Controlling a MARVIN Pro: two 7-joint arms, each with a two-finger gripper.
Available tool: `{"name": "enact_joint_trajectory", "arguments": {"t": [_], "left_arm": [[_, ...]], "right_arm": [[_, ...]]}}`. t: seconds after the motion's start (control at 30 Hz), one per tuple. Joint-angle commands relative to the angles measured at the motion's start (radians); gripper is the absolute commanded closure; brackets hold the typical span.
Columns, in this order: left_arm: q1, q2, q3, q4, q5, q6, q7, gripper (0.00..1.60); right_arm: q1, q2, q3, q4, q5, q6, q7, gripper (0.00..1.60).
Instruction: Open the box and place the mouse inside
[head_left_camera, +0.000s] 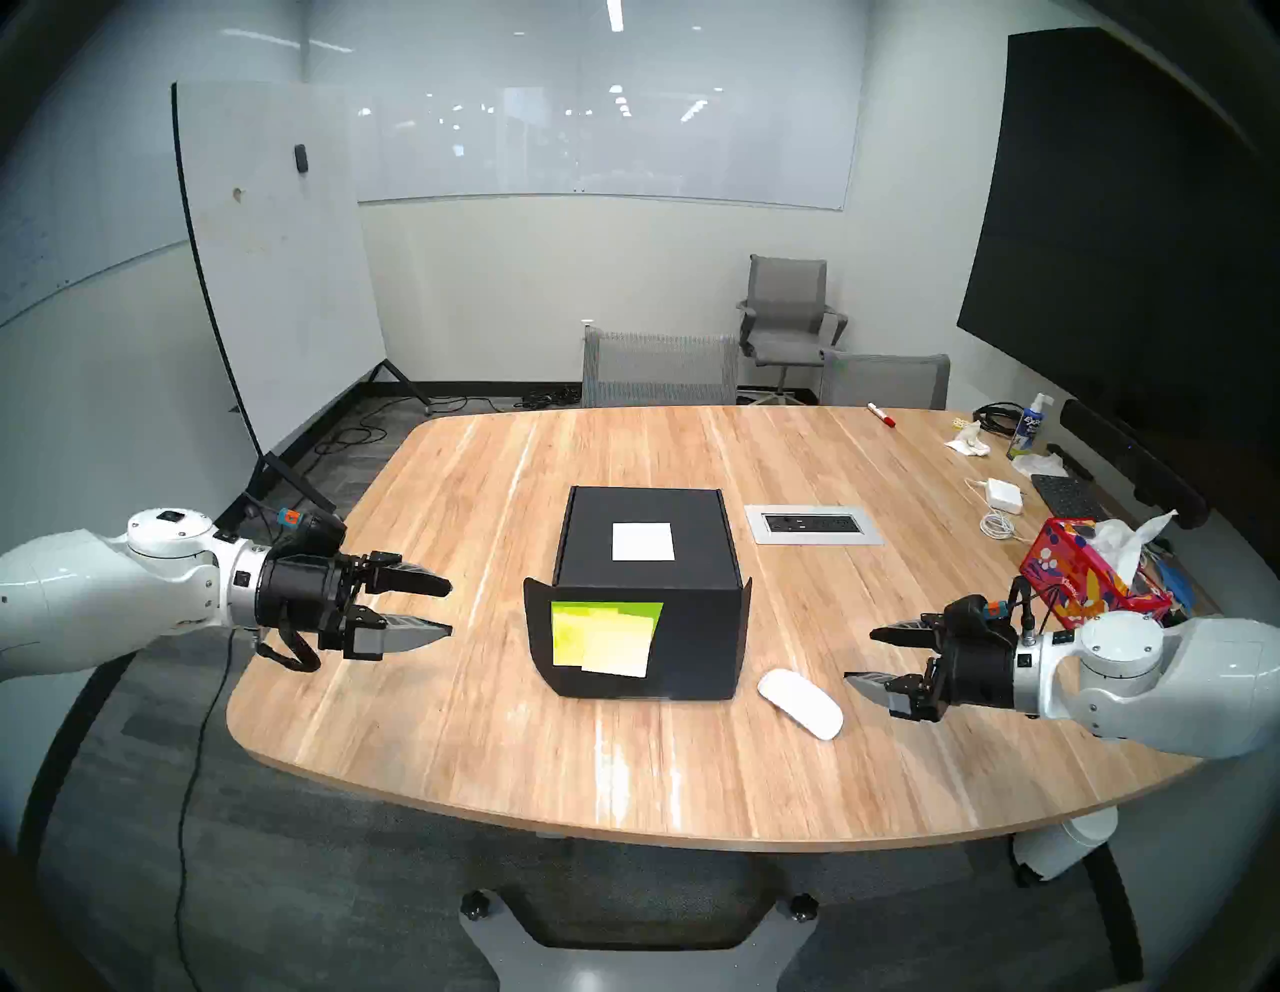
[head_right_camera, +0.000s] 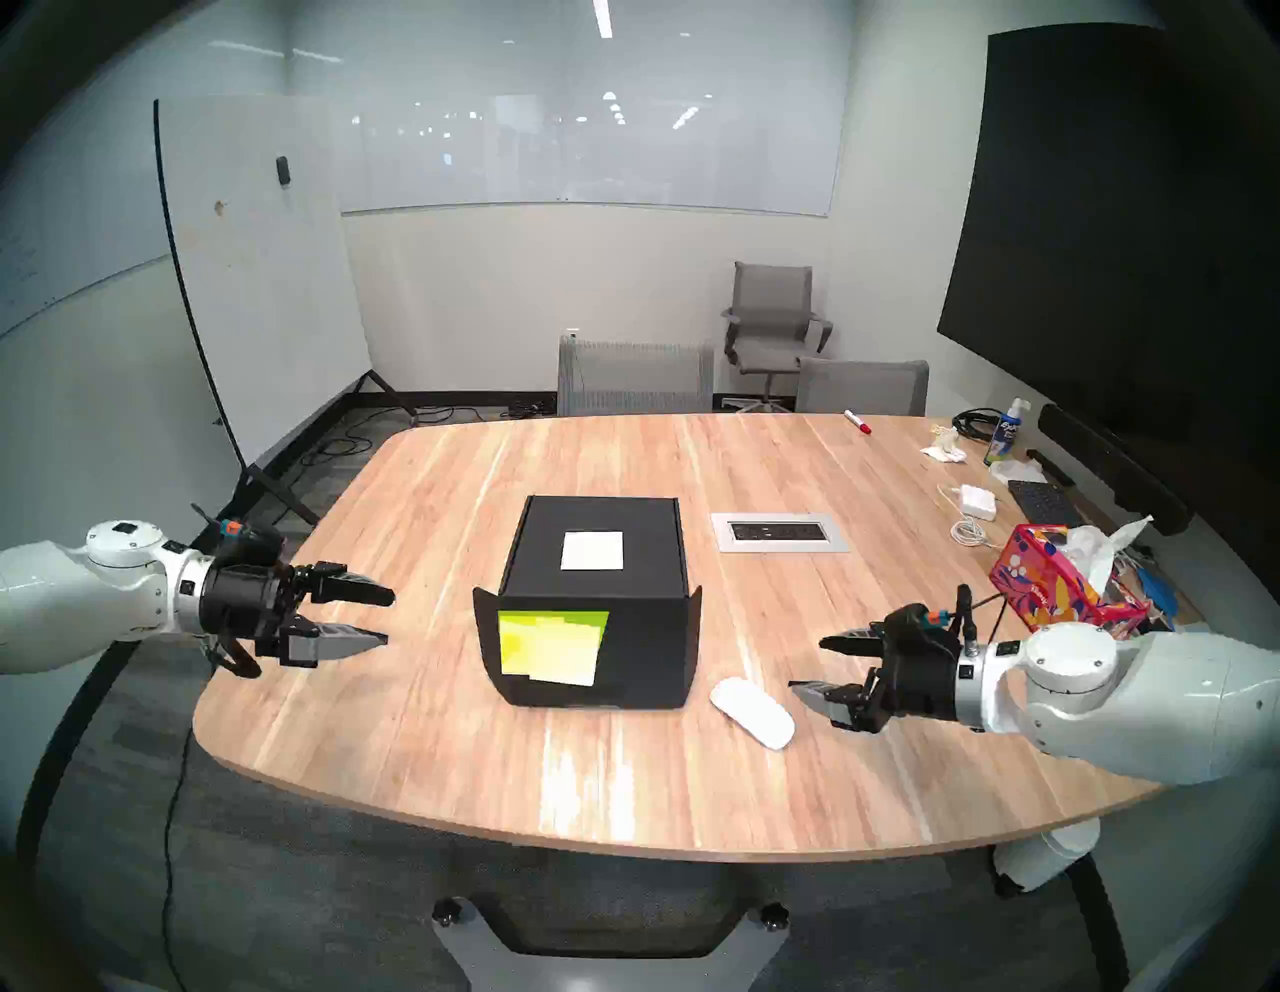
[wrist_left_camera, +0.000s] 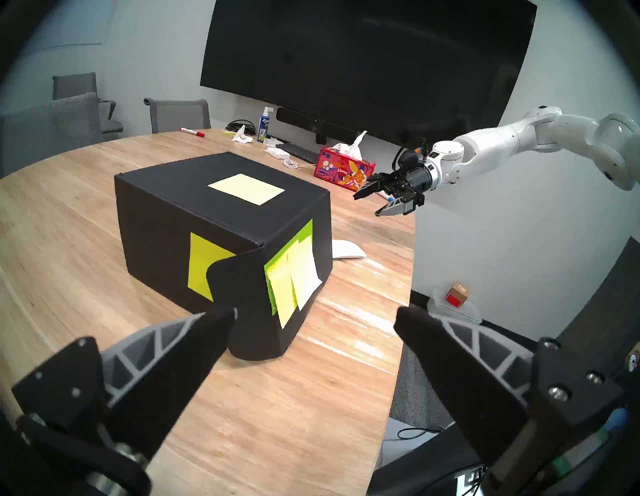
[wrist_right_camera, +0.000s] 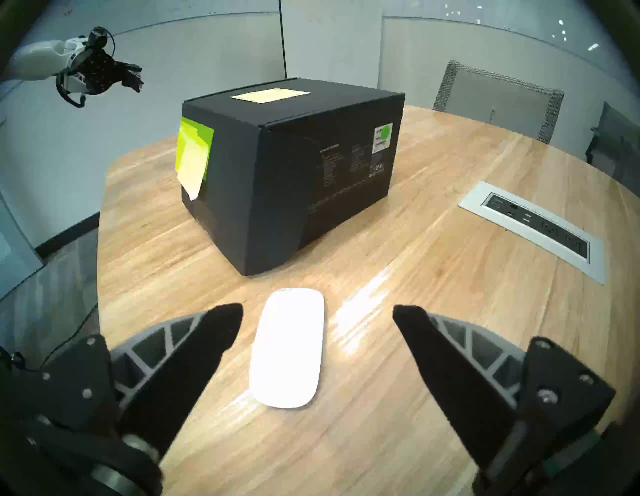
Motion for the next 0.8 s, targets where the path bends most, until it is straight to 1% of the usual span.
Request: {"name": "enact_joint_trajectory", "arguments": {"t": [0.0, 0.77], "left_arm": [[-0.012, -0.001, -0.011, 0.000, -0.003, 0.002, 0.001, 0.00], [-0.012, -0.001, -0.011, 0.000, -0.003, 0.002, 0.001, 0.00]], "right_arm": [[-0.004, -0.015, 0.007, 0.014, 0.011, -0.036, -0.005, 0.00], [-0.005, -0.017, 0.006, 0.016, 0.013, -0.041, -0.005, 0.00]]}}
